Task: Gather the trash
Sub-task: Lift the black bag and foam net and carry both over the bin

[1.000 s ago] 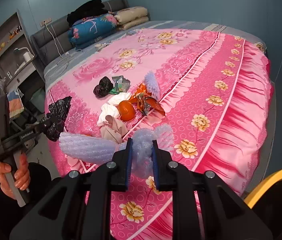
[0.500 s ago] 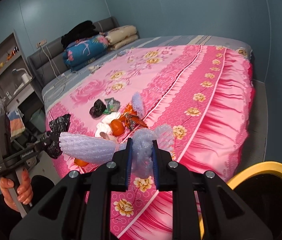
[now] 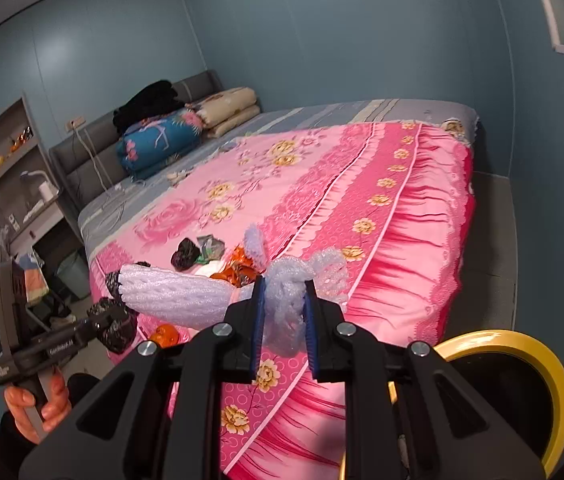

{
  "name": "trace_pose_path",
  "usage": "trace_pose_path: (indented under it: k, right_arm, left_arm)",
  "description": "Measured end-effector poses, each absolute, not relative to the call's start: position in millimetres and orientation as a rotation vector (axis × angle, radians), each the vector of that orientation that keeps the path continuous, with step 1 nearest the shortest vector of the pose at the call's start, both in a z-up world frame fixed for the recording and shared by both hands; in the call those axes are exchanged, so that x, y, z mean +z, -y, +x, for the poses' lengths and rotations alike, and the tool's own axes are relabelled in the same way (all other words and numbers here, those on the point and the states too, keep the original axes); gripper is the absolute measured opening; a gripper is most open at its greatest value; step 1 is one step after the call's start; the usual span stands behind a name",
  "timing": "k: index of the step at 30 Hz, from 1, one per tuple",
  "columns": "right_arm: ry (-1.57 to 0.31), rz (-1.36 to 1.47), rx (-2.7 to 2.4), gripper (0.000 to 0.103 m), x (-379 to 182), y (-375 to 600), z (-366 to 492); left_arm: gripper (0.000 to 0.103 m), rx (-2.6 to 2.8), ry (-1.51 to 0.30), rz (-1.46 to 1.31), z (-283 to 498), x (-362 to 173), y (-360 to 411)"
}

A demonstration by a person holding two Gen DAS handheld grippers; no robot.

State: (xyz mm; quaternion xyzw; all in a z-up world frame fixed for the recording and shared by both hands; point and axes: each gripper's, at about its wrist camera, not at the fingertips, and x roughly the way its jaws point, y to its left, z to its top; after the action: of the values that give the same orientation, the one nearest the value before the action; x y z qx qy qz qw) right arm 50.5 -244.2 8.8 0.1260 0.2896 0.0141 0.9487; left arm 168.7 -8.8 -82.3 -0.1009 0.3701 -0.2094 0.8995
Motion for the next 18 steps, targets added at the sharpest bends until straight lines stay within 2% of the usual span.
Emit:
trace_pose_path:
  k: [18]
  right_arm:
    - [-0.465,0.282,-0.113,0.017,45,293,-5]
  left_arm:
    - [0.026,-0.58,-0.74,-0.126,130,-59,73]
